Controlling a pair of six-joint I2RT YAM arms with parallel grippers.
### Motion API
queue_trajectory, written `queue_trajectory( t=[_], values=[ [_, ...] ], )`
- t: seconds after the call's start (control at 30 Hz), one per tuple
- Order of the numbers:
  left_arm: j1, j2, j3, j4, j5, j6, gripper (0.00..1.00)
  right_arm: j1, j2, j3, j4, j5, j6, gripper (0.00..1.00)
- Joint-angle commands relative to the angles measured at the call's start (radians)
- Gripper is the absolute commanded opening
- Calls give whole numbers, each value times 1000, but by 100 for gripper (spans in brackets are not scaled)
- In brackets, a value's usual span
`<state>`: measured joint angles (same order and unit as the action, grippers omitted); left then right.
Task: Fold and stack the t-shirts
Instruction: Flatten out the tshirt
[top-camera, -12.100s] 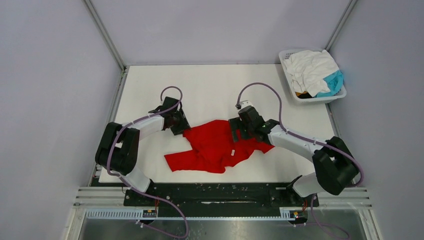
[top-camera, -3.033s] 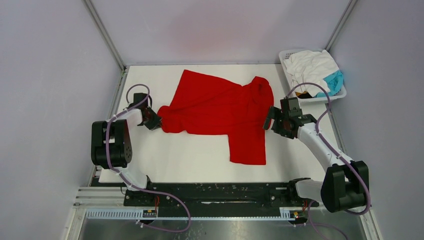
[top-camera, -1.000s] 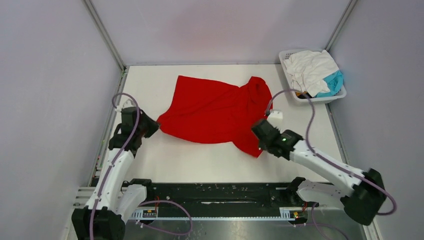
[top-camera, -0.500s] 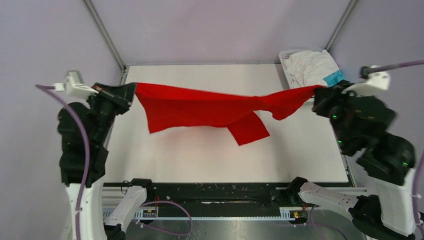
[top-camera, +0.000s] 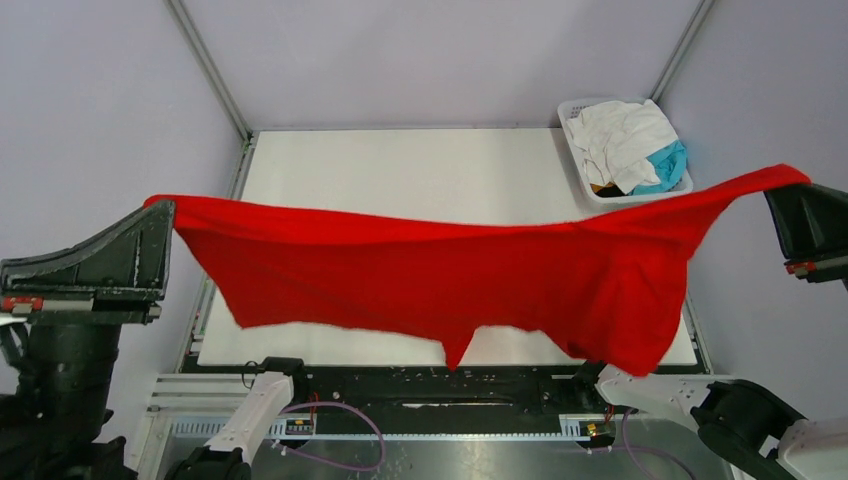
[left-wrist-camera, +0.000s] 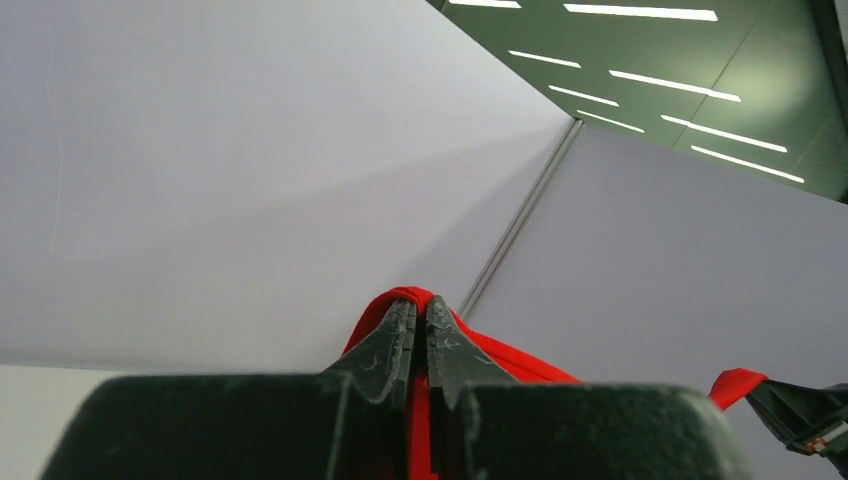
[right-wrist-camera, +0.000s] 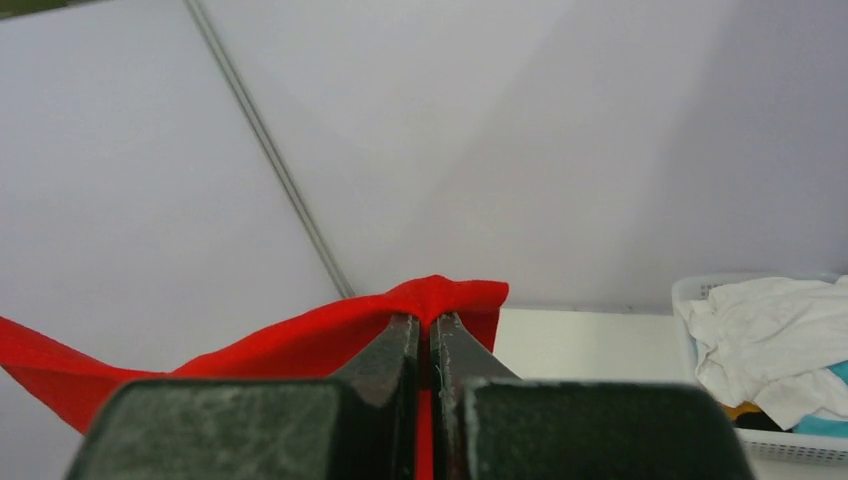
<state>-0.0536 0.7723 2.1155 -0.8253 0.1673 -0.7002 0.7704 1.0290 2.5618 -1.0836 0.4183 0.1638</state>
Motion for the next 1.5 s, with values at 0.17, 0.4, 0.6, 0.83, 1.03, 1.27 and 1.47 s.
queue_trajectory(
  t=[0.17,0.4,0.6,0.83,1.03,1.27,1.47],
  values=[
    [0,75,-39,21,17,9,0,-1,40,-72,129,160,-205,0],
    [0,203,-260,82,-177,23,0,-10,165,-370,378,550,-370,0],
    [1,395,-623,221,-330,23,0,-200,260,-677,449,427,-174,0],
    [27,825,-647,373,-285,26,0,-332,492,-848,582,241,-36,0],
    [51,1222,-386,365,-239,33,0,-402,819,-705,599,129,10,0],
    [87,1471,-95,361,-198,13,0,-452,1094,-465,597,51,80,0],
    [128,1634,92,450,-84,-50,1,-479,1292,-239,591,4,131,0]
  ],
)
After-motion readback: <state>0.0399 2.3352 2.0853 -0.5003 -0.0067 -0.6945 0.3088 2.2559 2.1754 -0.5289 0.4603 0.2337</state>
